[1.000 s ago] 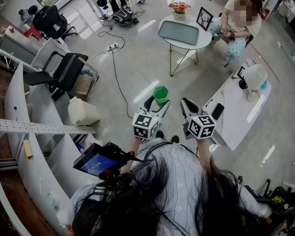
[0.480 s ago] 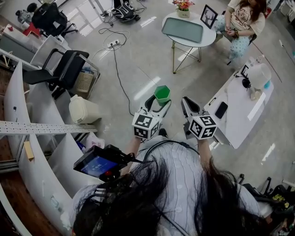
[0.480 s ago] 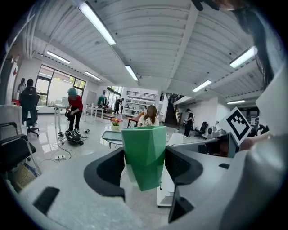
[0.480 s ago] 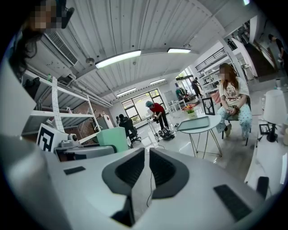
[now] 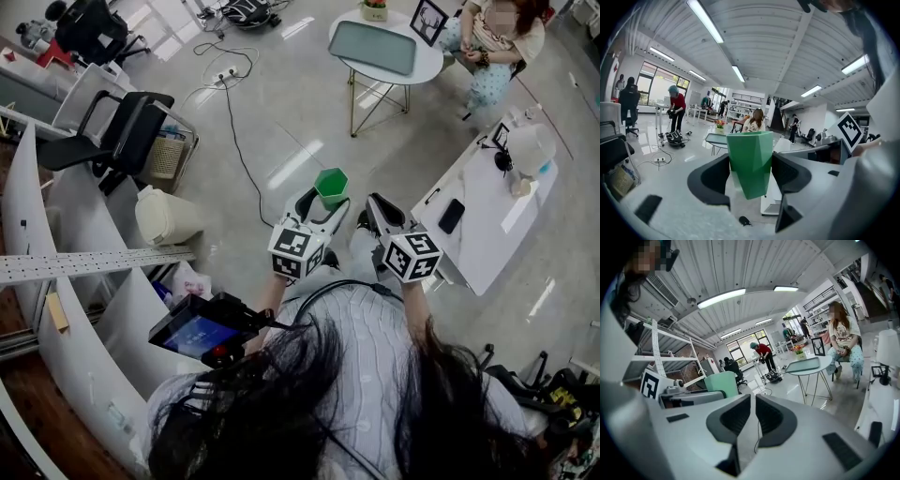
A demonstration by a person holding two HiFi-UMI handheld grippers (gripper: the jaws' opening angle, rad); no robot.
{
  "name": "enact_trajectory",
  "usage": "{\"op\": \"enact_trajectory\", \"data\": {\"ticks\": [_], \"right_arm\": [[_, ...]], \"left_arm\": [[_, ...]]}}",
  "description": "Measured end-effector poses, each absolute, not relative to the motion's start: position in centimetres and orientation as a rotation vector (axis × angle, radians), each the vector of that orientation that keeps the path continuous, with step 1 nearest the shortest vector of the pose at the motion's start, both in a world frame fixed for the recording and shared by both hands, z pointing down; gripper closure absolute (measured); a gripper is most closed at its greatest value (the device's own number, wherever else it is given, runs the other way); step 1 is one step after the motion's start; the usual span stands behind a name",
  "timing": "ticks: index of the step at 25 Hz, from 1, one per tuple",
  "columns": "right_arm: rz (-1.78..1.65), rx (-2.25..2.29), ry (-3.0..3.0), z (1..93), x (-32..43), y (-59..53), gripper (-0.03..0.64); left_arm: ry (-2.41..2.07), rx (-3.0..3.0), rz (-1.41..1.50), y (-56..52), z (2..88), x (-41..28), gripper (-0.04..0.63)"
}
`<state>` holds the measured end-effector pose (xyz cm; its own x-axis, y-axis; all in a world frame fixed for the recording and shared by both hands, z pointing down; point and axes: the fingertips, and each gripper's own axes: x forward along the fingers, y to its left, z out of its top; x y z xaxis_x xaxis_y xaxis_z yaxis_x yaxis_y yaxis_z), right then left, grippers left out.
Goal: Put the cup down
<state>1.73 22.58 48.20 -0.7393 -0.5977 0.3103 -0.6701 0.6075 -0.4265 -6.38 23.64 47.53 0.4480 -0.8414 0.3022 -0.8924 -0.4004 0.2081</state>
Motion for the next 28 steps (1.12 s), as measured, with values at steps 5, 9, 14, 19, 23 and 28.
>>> {"op": "enact_trajectory", "data": {"ticks": [5,9,14,19,23,28], "right_arm": [[0.814,1.069,-2.688,48.4,1.9,20.1,0.566],[0.840,1.075,-2.679,49.0,2.5,16.7,0.566],[0.859,1.052,-2.682,49.2,2.5,11.9,0.566],[0.865,1.025,-2.694,49.3,2.9,6.6,0.566],[0.866,1.010,-2.708,49.1,3.8,2.4,0.566],[0.876,1.013,-2.712,49.2,5.4,-2.5,0.566]], "left_arm": [[-1.478,2.361,0.208,21.0,47.6,-6.3,0.304],[-1.482,2.350,0.223,17.9,47.9,-5.9,0.304],[-1.497,2.334,0.225,13.2,47.8,-6.1,0.304],[-1.508,2.329,0.234,8.1,47.6,-5.5,0.304],[-1.528,2.319,0.236,3.7,47.4,-4.9,0.304],[-1.549,2.304,0.240,-0.5,47.3,-3.7,0.304]]}}
